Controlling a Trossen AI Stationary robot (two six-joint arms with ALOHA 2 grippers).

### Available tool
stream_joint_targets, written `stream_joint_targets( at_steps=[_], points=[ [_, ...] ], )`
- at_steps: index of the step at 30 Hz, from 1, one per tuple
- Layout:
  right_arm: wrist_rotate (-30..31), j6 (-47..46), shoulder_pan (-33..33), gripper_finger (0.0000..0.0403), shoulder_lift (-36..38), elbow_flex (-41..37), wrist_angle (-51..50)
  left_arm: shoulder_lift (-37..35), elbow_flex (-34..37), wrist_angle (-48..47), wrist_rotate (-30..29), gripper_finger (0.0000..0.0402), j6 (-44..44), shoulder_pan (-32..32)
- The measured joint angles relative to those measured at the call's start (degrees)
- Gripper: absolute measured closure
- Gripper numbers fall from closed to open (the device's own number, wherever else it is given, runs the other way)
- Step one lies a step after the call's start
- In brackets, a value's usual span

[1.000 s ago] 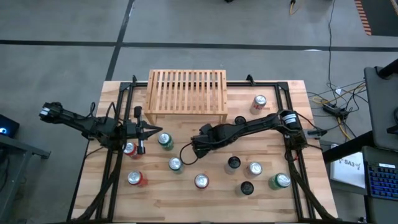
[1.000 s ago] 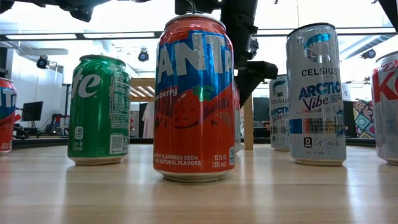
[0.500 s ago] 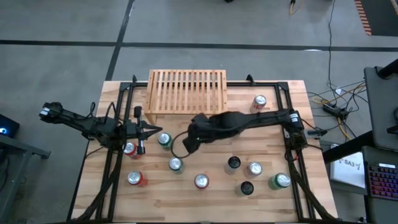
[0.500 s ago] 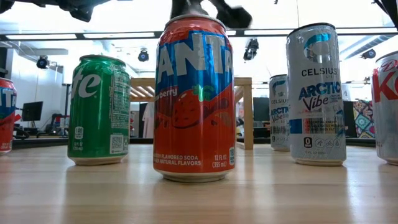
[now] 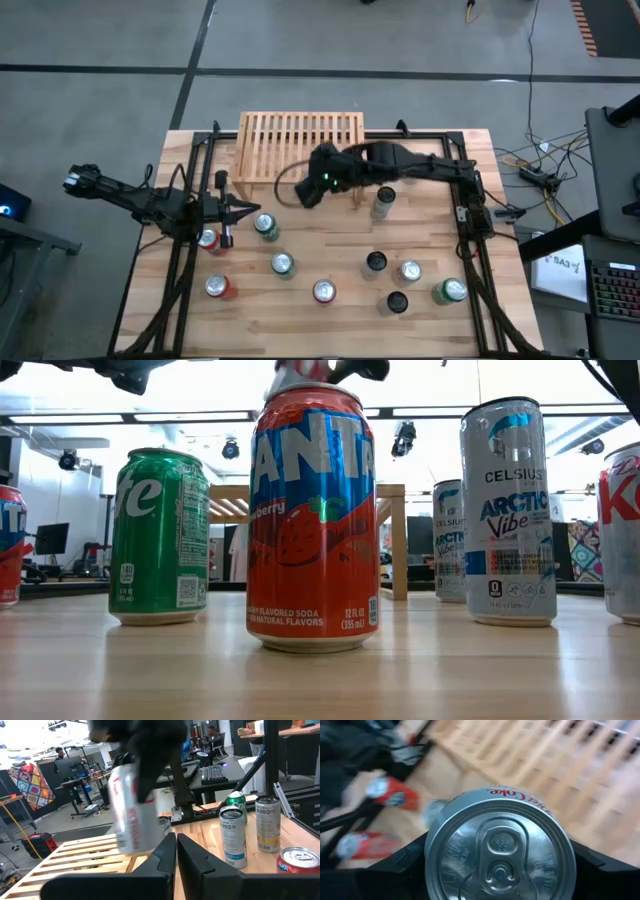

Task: Place canned beverage on shelf
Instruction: Put the middle white soda can on the shelf

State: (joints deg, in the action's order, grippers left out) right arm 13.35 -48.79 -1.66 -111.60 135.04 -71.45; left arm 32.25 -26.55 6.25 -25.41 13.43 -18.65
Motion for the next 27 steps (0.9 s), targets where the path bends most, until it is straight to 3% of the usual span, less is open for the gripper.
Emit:
stream_joint_targets(
  at_steps=[9, 27],
  points=[
    [-3.6, -0.8, -7.4, 0.012, 1.1, 0.0, -14.0, -0.1, 0.0, -0.8, -0.1, 0.0401, 0.3, 0.0],
    [-3.0, 3.0, -10.7, 0.012, 1.0, 0.0, -15.3, -0.1, 0.0, -1.3, -0.2, 0.0401, 1.1, 0.0]
  ],
)
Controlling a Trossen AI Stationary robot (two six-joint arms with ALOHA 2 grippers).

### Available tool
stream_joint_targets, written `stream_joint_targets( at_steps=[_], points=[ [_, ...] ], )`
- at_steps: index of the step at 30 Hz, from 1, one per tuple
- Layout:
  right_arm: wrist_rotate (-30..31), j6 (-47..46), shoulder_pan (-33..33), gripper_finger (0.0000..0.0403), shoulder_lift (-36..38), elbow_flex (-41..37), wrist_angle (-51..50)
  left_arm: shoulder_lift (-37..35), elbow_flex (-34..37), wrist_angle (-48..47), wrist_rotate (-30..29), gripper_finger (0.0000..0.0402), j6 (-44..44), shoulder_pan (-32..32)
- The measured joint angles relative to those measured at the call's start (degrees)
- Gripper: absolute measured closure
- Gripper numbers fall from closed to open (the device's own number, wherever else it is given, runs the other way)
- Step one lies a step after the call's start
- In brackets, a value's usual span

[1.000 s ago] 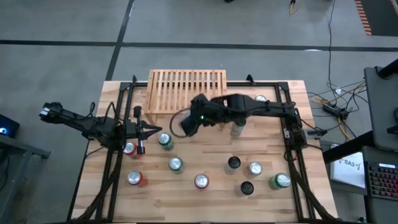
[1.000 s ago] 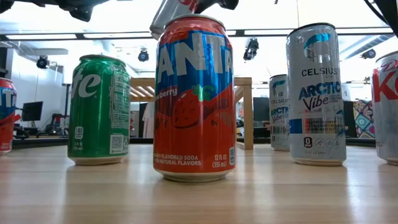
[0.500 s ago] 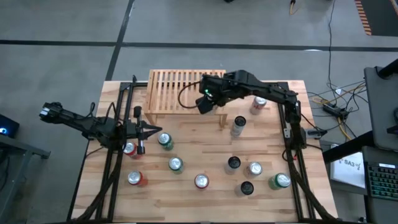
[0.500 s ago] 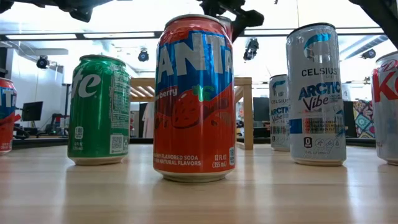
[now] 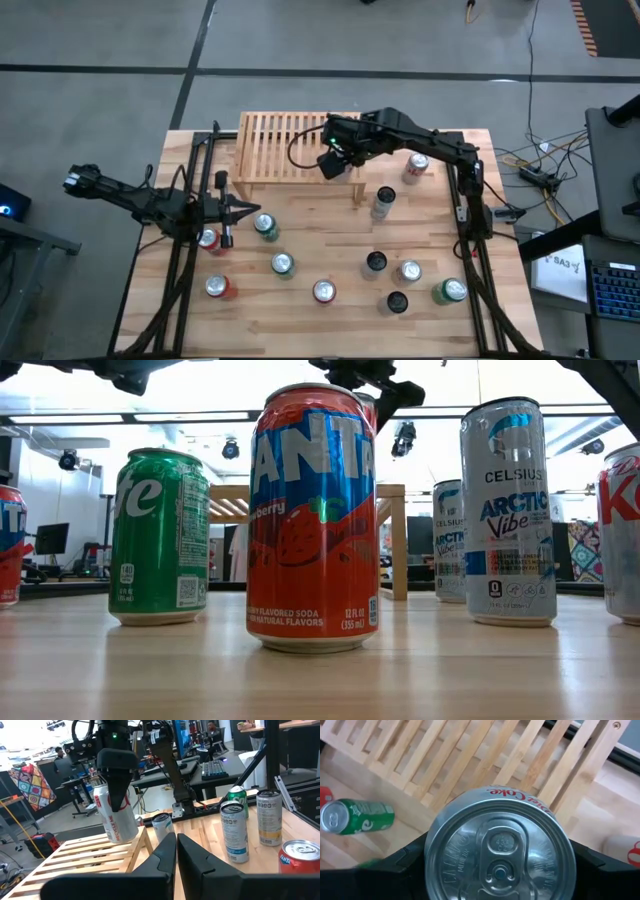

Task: Place canned beverage on shelf
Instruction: Put the middle white soda can on the shelf

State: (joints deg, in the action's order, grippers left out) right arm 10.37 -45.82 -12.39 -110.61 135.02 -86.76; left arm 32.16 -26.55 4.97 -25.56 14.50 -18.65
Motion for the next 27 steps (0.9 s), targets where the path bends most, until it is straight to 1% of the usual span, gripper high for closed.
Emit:
stream_joint_targets(
  at_steps=[6, 19, 27],
  points=[
    [1.7, 0.0, 0.0, 0.012, -0.5, 0.0, -0.1, 0.0, 0.0, -0.2, 0.0, 0.0401, 0.0, 0.0],
    [1.7, 0.5, 0.0, 0.0107, -1.8, 0.0, 0.1, 0.0, 0.0, -0.4, 0.0, 0.0401, 0.0, 0.0],
    [1.7, 0.8, 0.0, 0.0075, -1.8, 0.0, 1.1, 0.0, 0.0, -0.7, 0.0, 0.0401, 0.0, 0.0]
  ],
)
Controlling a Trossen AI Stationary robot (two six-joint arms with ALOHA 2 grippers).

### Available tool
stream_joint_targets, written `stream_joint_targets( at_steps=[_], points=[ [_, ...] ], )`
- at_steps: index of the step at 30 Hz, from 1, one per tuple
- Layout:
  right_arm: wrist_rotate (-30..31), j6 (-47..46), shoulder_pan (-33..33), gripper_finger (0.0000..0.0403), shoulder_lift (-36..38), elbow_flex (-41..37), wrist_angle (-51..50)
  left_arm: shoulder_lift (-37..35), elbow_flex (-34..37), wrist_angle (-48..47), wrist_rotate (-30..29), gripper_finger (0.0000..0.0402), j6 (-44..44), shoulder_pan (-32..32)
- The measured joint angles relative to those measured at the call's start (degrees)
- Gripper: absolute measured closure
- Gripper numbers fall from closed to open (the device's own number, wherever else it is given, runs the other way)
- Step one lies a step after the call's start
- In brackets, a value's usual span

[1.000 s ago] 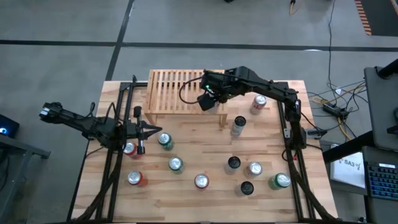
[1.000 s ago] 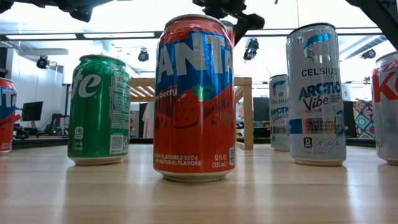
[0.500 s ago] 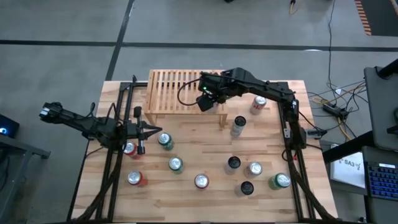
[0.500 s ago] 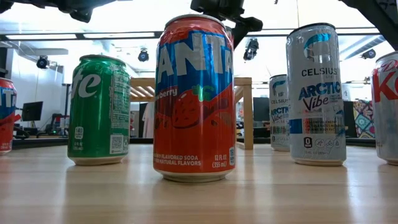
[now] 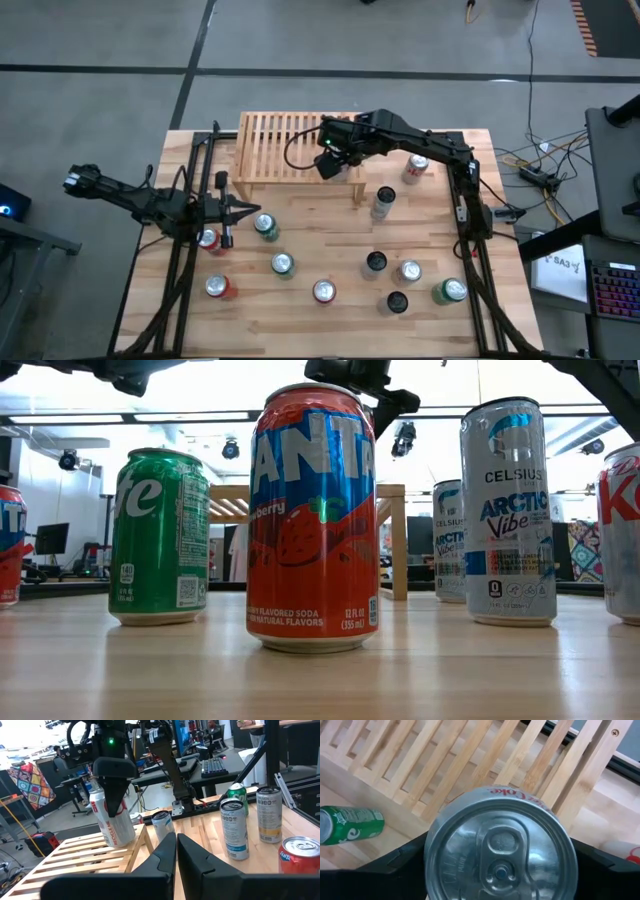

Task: Place canned beverage on shelf
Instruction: Put the middle white soda can on the shelf

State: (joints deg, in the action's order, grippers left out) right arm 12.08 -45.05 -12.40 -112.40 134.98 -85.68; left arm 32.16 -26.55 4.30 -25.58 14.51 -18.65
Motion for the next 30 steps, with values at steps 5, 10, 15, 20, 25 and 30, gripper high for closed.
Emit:
stream_joint_targets(
  at_steps=[5, 10, 15, 20, 25, 30],
  points=[
    [0.0, 0.2, 0.0, 0.0071, 0.0, 0.0, 2.3, 0.0, 0.0, -0.3, 0.0, 0.0401, 0.0, 0.0],
    [0.1, 0.4, 0.0, 0.0076, 0.0, 0.0, 3.8, 0.0, 0.0, -0.5, 0.0, 0.0401, 0.0, 0.0],
    [0.4, 0.1, 0.0, 0.0076, 0.0, 0.0, 3.8, 0.0, 0.0, -0.6, 0.0, 0.0401, 0.0, 0.0],
    [1.5, -0.3, 0.0, 0.0074, 0.0, 0.0, 4.5, 0.0, 0.0, -0.6, 0.0, 0.0401, 0.0, 0.0],
    [1.5, -0.1, 0.0, 0.0074, 0.1, 0.0, 5.2, 0.0, 0.0, -0.6, 0.0, 0.0401, 0.0, 0.0],
    [1.2, 0.7, 0.0, 0.007, 0.1, 0.0, 6.2, 0.0, 0.0, -0.6, 0.0, 0.0401, 0.0, 0.0]
  ],
)
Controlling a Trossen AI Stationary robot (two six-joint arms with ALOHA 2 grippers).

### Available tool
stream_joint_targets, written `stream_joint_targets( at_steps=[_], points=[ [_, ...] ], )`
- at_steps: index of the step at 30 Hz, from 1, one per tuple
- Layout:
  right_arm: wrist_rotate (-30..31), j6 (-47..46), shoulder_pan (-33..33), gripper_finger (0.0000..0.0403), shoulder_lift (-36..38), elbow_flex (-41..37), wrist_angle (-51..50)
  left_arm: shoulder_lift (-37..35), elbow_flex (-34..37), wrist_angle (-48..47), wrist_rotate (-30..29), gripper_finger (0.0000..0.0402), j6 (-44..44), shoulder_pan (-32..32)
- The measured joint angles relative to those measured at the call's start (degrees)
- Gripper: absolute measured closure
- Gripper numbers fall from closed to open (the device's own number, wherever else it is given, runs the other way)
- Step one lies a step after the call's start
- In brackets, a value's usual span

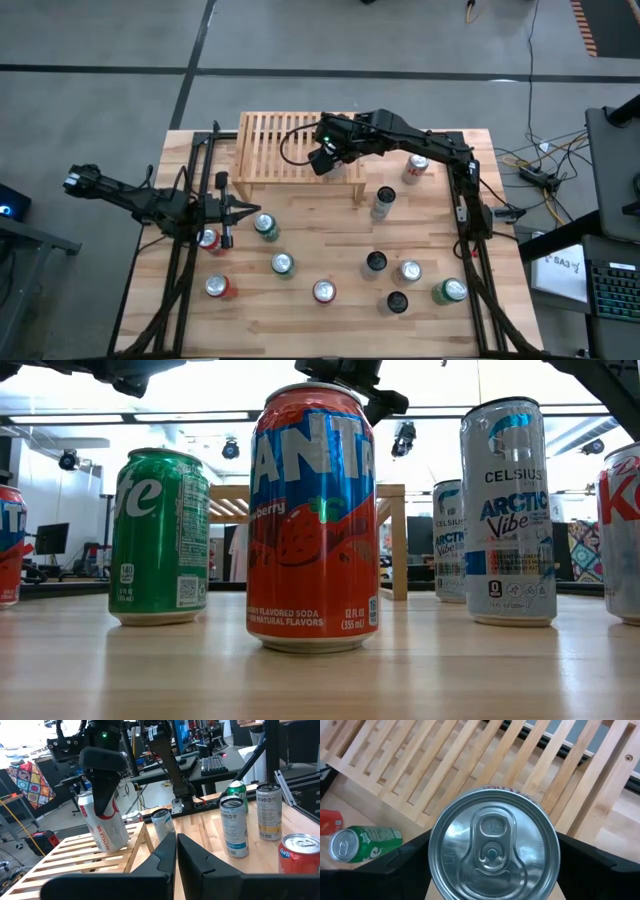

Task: Place canned beverage on shelf
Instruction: Put the middle white soda can on the shelf

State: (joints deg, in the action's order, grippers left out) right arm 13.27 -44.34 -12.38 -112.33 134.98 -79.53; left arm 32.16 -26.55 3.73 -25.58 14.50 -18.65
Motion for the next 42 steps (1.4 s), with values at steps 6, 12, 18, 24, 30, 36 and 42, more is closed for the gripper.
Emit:
stream_joint_targets(
  at_steps=[6, 12, 18, 24, 30, 36, 42],
  points=[
    [-0.2, -1.1, 0.0, 0.0058, 0.0, 0.0, 3.0, 0.0, 0.0, 0.1, 0.0, 0.0401, 0.0, 0.0],
    [0.0, -1.6, 0.0, 0.0054, 0.2, 0.0, 4.8, 0.0, 0.0, 0.1, 0.0, 0.0401, 0.0, 0.0],
    [0.5, -1.7, -0.3, 0.0055, 0.5, 0.0, 5.6, 0.0, 0.0, 0.1, 0.0, 0.0401, 0.0, 0.0],
    [3.4, -0.9, -0.4, 0.0058, 2.5, 0.0, 9.1, 0.0, 0.0, 0.1, 0.0, 0.0401, 0.0, 0.0],
    [6.5, 4.7, -0.3, 0.0067, 5.3, 0.0, 12.0, 0.0, 0.0, 0.0, 0.0, 0.0401, -0.5, 0.0],
    [7.0, 8.7, 0.1, 0.0085, 6.1, 0.0, 4.9, 0.0, 0.0, 0.0, 0.0, 0.0401, -2.8, 0.0],
    [17.6, 12.9, 2.2, 0.0159, 6.1, 0.0, -2.1, 1.3, 0.0, -0.3, 0.0, 0.0401, -8.1, 0.0]
  ],
)
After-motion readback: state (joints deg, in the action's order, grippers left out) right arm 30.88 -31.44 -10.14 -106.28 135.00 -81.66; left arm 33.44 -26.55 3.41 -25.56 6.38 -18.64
